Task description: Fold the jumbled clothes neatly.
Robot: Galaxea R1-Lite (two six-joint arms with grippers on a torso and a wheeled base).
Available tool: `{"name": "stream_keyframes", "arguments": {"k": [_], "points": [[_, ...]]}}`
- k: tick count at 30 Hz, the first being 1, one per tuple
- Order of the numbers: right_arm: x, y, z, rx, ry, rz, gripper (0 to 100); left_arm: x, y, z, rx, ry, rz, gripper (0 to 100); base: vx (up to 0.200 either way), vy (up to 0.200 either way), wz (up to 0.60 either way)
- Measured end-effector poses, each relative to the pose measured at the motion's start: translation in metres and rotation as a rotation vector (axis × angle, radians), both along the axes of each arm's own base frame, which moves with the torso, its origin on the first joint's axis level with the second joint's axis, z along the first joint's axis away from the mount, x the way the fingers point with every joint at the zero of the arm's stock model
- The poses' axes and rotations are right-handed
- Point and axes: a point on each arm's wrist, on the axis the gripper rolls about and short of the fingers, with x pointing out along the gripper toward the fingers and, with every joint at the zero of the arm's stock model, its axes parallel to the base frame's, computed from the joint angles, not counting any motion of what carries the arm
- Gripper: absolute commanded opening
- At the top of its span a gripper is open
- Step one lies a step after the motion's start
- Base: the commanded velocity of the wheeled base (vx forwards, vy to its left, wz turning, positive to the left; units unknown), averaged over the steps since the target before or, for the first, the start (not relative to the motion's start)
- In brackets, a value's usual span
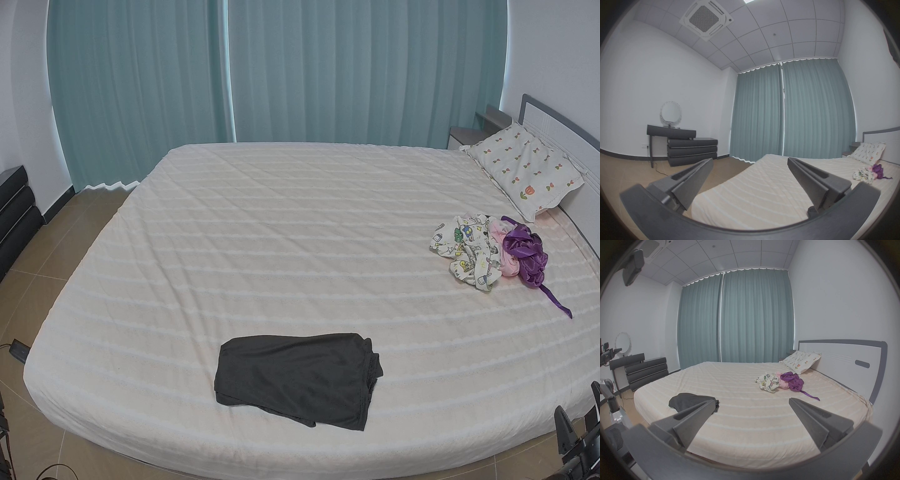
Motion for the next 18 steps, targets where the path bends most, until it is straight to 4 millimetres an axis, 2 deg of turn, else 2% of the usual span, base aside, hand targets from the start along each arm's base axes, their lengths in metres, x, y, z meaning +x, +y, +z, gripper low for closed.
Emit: {"name": "stream_keyframes", "arguments": {"k": [6,12,18], "points": [[-0.004,0.000,0.000,-0.005,-0.037,-0.008,100,-0.009,-0.002,-0.006,0.030,-0.009,0.070,100,0.000,0.000,0.00],[-0.005,0.000,-0.001,-0.002,-0.047,-0.035,100,-0.008,-0.004,-0.019,0.057,0.007,0.010,100,0.000,0.000,0.00],[-0.006,-0.001,0.000,-0.003,-0.055,-0.075,100,-0.006,-0.007,-0.025,0.090,0.004,-0.130,100,0.000,0.000,0.00]]}}
